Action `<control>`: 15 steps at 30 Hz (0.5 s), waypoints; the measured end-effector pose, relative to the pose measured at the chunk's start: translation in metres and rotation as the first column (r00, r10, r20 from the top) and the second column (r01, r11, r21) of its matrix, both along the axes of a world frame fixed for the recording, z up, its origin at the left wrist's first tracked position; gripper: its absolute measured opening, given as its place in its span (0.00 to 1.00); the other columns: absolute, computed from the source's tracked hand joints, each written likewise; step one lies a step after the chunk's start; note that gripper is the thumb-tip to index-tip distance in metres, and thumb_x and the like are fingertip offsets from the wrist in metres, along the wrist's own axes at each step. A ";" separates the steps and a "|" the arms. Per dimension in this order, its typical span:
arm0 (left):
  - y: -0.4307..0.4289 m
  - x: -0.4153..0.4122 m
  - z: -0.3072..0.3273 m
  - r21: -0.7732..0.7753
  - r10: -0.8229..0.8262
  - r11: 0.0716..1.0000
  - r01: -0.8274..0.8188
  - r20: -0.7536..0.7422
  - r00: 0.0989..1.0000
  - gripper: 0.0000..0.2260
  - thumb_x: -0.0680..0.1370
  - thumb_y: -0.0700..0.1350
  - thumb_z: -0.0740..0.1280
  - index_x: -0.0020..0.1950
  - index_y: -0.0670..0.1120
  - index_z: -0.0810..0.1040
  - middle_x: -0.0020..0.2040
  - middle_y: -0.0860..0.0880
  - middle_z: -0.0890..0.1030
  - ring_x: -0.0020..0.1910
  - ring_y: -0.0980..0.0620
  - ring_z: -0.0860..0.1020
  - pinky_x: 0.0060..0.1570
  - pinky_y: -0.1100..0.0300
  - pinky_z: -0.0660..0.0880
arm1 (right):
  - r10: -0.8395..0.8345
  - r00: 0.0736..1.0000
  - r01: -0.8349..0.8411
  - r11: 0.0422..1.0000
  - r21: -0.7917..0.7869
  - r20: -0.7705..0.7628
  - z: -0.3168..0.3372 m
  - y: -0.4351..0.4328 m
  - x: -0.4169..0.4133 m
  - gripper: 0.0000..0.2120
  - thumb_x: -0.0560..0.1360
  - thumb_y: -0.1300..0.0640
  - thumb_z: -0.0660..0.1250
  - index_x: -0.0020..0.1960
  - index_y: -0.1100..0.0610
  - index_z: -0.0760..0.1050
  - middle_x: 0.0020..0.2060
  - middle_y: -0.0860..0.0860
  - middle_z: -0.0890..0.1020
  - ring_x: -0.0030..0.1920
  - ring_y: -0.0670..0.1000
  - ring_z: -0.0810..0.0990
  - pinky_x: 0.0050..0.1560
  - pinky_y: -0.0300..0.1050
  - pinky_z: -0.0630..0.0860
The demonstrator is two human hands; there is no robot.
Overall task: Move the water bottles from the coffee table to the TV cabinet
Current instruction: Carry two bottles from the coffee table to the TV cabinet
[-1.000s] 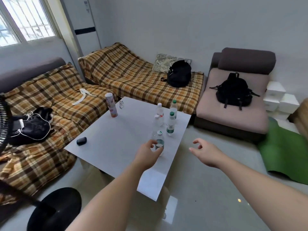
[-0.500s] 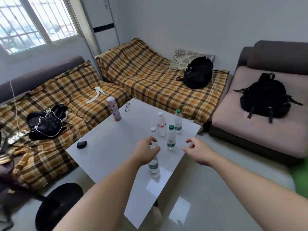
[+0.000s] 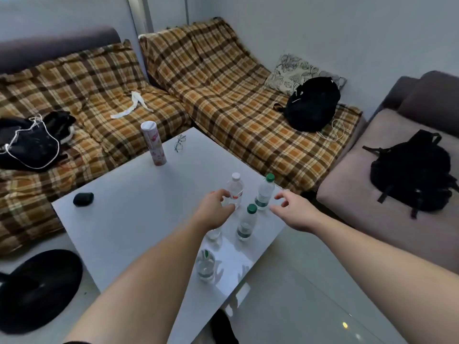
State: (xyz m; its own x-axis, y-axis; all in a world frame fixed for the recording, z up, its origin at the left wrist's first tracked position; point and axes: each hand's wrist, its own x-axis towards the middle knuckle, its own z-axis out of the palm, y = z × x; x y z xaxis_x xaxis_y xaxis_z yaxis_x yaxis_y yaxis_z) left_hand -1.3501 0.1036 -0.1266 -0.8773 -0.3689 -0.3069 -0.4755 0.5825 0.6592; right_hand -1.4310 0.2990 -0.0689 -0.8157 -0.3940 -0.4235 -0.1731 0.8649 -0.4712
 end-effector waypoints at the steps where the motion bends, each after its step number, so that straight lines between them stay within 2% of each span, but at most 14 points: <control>1: -0.004 -0.009 -0.008 0.016 0.006 1.000 -0.007 0.018 1.000 0.19 0.77 0.52 0.65 0.67 0.49 0.72 0.64 0.46 0.75 0.62 0.46 0.75 0.59 0.55 0.71 | 0.011 1.000 -0.011 1.000 0.028 0.010 -0.004 -0.006 -0.013 0.24 0.77 0.45 0.62 0.70 0.54 0.67 0.63 0.55 0.76 0.59 0.55 0.76 0.60 0.49 0.74; 6: -0.024 -0.047 -0.033 0.015 0.008 1.000 -0.009 0.087 0.996 0.19 0.77 0.52 0.65 0.67 0.50 0.72 0.65 0.46 0.75 0.62 0.46 0.75 0.60 0.53 0.71 | 0.012 0.999 -0.015 0.998 0.058 0.052 -0.031 -0.030 -0.067 0.25 0.76 0.43 0.62 0.70 0.53 0.68 0.63 0.55 0.76 0.57 0.54 0.77 0.56 0.48 0.74; 10: -0.032 -0.072 -0.045 0.003 -0.001 1.000 0.001 0.129 0.992 0.19 0.77 0.52 0.64 0.67 0.50 0.72 0.65 0.46 0.75 0.62 0.45 0.75 0.61 0.52 0.72 | 0.051 0.996 -0.055 0.997 0.052 0.074 -0.050 -0.047 -0.100 0.24 0.77 0.46 0.63 0.69 0.55 0.68 0.62 0.56 0.76 0.52 0.52 0.75 0.52 0.45 0.71; 15: -0.023 -0.105 -0.061 0.022 0.023 0.999 -0.027 0.152 0.988 0.19 0.76 0.50 0.64 0.67 0.49 0.73 0.65 0.46 0.75 0.60 0.45 0.76 0.61 0.53 0.72 | 0.084 0.996 -0.086 0.993 0.077 0.023 -0.075 -0.058 -0.146 0.21 0.75 0.50 0.63 0.66 0.56 0.71 0.61 0.56 0.76 0.57 0.55 0.75 0.52 0.47 0.71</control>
State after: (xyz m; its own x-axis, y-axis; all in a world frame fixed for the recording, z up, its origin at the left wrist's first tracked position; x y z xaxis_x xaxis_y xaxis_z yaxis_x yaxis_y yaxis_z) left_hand -1.4553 0.0804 -0.1872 -0.8103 -0.3813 -0.4450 -0.5857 0.5540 0.5917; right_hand -1.5772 0.2407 -0.1434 -0.7718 -0.4266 -0.4715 -0.2387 0.8817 -0.4070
